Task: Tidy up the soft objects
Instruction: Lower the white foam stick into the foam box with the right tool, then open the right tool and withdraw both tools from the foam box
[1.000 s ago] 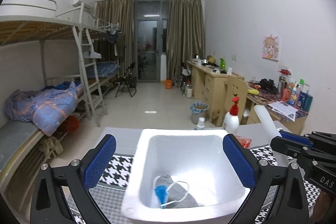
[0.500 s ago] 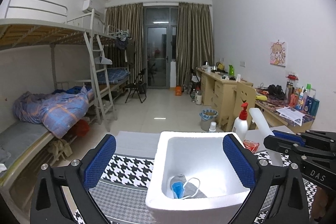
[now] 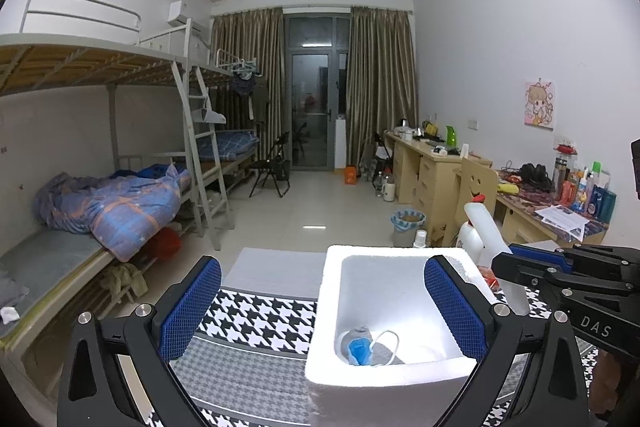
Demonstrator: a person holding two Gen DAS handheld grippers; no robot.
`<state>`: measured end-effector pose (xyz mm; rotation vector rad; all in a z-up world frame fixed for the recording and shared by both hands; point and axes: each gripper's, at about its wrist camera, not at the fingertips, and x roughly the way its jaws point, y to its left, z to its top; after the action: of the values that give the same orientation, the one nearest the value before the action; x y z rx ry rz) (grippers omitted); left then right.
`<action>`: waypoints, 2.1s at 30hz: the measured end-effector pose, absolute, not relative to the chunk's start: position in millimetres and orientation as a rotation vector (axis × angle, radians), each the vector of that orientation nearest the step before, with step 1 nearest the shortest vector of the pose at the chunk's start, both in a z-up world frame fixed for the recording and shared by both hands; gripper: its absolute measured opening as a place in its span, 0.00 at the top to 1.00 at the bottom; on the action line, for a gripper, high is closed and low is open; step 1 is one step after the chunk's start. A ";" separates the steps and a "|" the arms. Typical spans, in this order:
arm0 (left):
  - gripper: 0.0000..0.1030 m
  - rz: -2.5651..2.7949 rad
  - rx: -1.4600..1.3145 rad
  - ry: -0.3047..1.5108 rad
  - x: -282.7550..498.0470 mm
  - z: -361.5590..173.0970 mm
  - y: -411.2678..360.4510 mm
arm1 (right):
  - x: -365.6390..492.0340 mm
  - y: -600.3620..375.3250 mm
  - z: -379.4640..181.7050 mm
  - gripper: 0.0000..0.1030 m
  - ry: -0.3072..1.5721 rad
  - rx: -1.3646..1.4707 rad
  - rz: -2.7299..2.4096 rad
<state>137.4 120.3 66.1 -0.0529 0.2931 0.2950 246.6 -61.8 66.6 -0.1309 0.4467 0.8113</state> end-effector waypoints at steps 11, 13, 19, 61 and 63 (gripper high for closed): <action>0.01 0.286 -0.056 0.304 134.2 59.8 129.3 | 255.8 -43.9 58.0 0.83 0.484 -0.130 0.823; 0.01 0.284 -0.065 0.304 133.1 59.1 132.1 | 256.7 -42.6 56.4 0.81 0.491 -0.128 0.825; 0.01 0.277 -0.065 0.308 133.1 58.3 134.1 | 259.9 -35.7 53.1 0.76 0.505 -0.125 0.834; 0.01 0.170 -0.054 0.303 144.1 68.8 86.5 | 256.2 -112.4 64.5 0.24 0.429 -0.048 0.720; 0.01 0.164 -0.054 0.301 144.5 69.4 83.6 | 256.3 -116.2 64.4 0.23 0.426 -0.048 0.710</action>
<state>144.5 83.6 69.4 -0.0544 0.3012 0.1641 256.3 -116.2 64.4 -0.0484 0.4260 0.7105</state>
